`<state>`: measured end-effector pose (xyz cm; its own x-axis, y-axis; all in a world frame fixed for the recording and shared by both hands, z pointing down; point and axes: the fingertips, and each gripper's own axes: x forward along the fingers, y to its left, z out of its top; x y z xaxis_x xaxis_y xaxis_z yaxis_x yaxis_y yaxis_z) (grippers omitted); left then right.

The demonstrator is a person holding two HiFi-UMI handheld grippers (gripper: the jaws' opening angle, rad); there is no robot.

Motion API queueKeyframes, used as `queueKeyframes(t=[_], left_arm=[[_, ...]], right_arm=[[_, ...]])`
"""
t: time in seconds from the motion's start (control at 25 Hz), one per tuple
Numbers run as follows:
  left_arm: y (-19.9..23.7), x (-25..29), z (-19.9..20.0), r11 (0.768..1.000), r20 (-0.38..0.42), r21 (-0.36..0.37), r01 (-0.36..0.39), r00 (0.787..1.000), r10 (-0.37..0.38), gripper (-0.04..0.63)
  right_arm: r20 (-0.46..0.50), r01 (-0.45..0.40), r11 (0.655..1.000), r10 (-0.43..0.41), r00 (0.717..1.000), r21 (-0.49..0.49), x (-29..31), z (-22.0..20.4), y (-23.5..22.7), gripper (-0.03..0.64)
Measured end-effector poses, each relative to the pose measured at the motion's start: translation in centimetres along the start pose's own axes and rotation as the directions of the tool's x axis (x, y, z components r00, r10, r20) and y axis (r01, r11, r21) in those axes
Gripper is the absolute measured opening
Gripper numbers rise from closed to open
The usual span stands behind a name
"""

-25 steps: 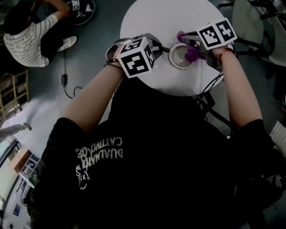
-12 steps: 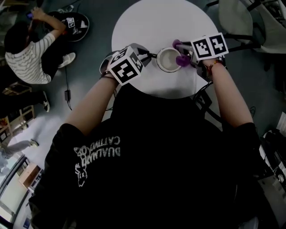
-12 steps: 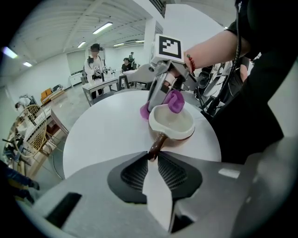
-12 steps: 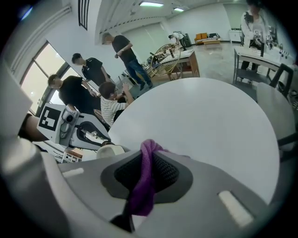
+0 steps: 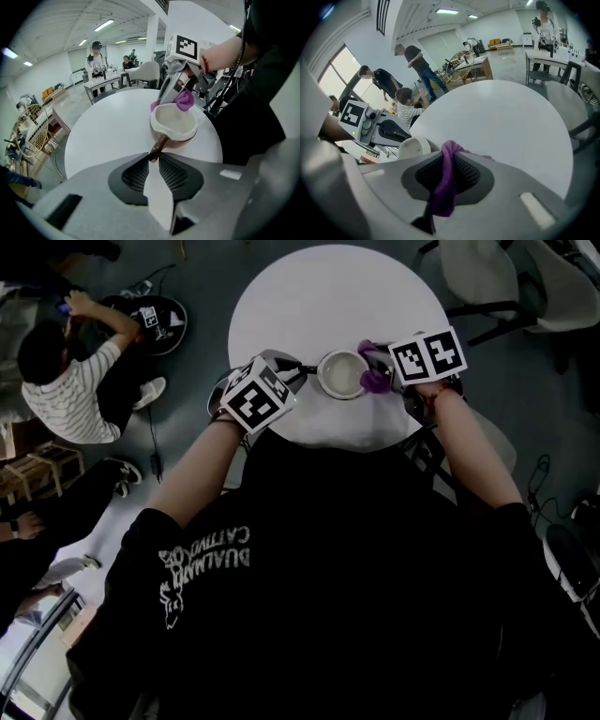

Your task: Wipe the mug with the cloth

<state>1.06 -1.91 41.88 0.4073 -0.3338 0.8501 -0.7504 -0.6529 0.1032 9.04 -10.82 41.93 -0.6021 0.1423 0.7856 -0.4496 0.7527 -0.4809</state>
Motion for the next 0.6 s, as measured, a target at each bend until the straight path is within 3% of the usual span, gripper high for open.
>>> queueKeyframes(t=[0.6], left_arm=[[0.2, 0.2, 0.6, 1.000, -0.054, -0.004, -0.004, 0.999, 0.004, 0.066]], right_arm=[[0.078, -0.036, 0.995, 0.029, 0.997, 0.090, -1.8, -2.8, 0.1, 0.052]])
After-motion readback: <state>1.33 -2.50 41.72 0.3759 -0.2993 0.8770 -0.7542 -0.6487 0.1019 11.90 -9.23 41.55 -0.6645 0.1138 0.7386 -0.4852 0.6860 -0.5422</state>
